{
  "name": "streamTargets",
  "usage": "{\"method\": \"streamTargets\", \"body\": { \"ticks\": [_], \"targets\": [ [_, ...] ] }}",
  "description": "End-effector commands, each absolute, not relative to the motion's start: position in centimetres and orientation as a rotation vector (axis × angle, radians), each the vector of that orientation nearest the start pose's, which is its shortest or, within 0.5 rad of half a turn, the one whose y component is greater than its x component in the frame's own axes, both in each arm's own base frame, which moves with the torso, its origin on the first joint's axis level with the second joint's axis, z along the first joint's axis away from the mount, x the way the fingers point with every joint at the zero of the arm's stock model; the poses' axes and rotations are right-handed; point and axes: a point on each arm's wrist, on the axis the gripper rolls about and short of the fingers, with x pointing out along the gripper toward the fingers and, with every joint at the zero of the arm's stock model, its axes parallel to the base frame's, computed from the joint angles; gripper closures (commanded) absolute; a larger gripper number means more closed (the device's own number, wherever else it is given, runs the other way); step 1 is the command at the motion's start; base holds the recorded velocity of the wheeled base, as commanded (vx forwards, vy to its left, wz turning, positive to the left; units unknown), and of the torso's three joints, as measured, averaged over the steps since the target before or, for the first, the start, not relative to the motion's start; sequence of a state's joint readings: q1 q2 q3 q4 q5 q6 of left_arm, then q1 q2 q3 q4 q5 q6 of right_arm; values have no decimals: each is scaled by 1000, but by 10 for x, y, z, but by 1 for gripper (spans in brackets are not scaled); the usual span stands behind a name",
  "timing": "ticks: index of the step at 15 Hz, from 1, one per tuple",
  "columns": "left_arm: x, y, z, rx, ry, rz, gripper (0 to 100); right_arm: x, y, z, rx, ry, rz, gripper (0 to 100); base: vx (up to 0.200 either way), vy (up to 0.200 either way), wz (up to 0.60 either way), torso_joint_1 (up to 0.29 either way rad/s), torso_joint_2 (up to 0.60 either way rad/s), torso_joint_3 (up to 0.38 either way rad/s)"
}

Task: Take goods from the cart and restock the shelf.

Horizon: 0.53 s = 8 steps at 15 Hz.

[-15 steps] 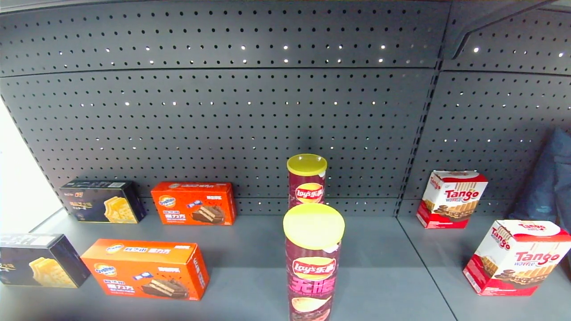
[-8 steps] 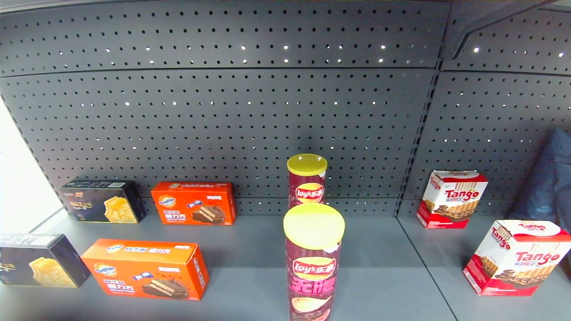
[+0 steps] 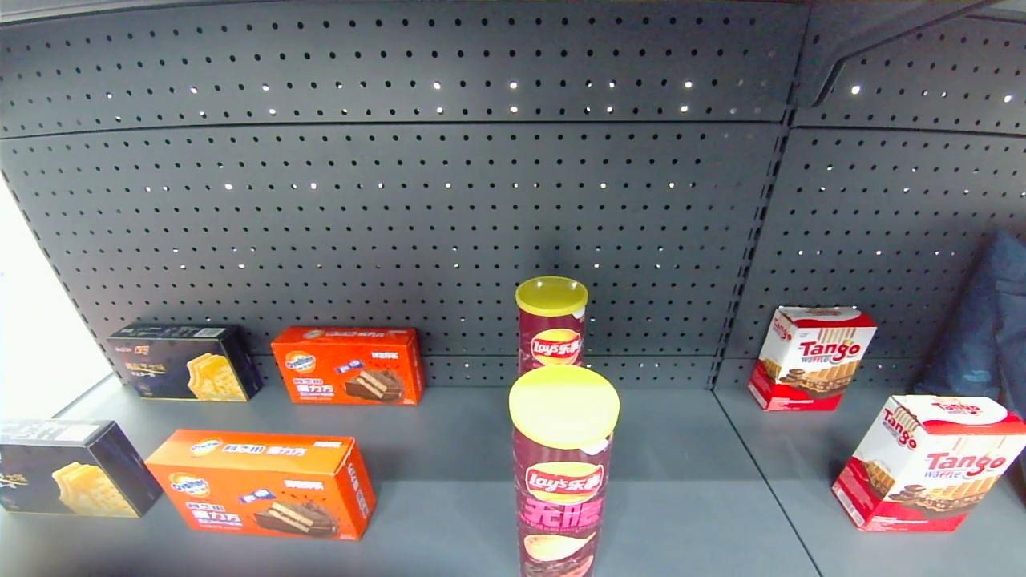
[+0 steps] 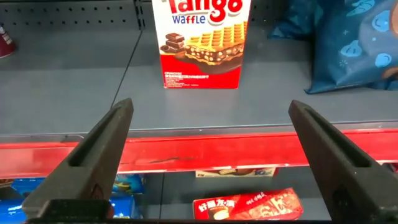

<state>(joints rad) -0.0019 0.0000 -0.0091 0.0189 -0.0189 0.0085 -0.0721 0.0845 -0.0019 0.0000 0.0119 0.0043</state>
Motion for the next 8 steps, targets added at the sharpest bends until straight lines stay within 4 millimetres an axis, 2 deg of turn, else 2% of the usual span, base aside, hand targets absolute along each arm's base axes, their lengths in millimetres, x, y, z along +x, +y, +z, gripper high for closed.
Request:
{"method": "streamTargets", "body": {
  "ticks": [1,3,4,8],
  "targets": [
    [-24,0,76,11,9,-20,0,-16,1,78,7,86,-58,0,0,0,0,0,0,0],
    [-23,0,75,20,12,-20,0,-16,1,78,7,86,-55,0,0,0,0,0,0,0],
    [-23,0,75,18,11,-19,0,-16,2,78,7,86,-57,0,-200,0,0,2,7,2],
    [-23,0,76,8,-3,-20,0,-16,2,78,7,86,-57,0,0,0,0,0,0,0]
  ]
}}
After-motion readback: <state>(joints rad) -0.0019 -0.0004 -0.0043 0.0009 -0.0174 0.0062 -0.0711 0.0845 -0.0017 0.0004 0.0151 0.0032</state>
